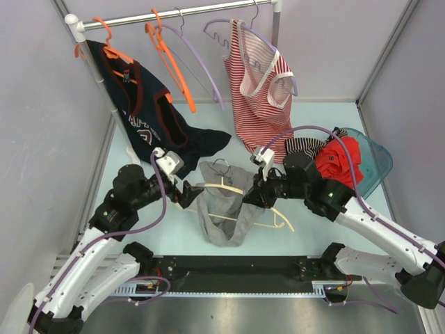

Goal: Place the tank top on the hanger

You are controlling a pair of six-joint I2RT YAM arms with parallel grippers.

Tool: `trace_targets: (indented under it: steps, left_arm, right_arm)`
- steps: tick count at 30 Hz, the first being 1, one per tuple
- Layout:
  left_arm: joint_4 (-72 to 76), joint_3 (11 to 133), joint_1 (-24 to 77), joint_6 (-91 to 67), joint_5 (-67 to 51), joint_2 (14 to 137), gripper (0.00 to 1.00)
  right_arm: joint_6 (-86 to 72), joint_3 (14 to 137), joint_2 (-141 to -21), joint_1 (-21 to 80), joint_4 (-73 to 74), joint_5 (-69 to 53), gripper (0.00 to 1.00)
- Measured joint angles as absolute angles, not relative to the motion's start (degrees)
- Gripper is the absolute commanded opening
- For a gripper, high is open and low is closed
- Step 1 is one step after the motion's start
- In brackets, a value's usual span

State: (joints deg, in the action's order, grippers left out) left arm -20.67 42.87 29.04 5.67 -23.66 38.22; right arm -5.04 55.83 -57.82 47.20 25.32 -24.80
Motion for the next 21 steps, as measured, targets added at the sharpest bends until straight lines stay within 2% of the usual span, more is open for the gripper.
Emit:
trace_targets:
  steps: [7, 13, 21]
  left_arm:
    - [-18.5, 42.9, 27.4, 4.3, -13.1, 35.0, 1.0]
    - [-18.5, 42.9, 25.9, 3.0, -7.8, 37.8, 1.0]
    - [-18.9, 42.9, 24.7, 2.4, -4.2, 38.4, 0.99]
  right_arm:
    - [-7.3, 53.1, -54.3, 47.3, 24.8, -11.7, 0.0]
    - [-7.2, 53.1, -51.5, 46.5, 25.4, -0.4, 0.0]
    - [-3.5, 57.3, -54.2, 40.4, 26.4, 7.2, 0.0]
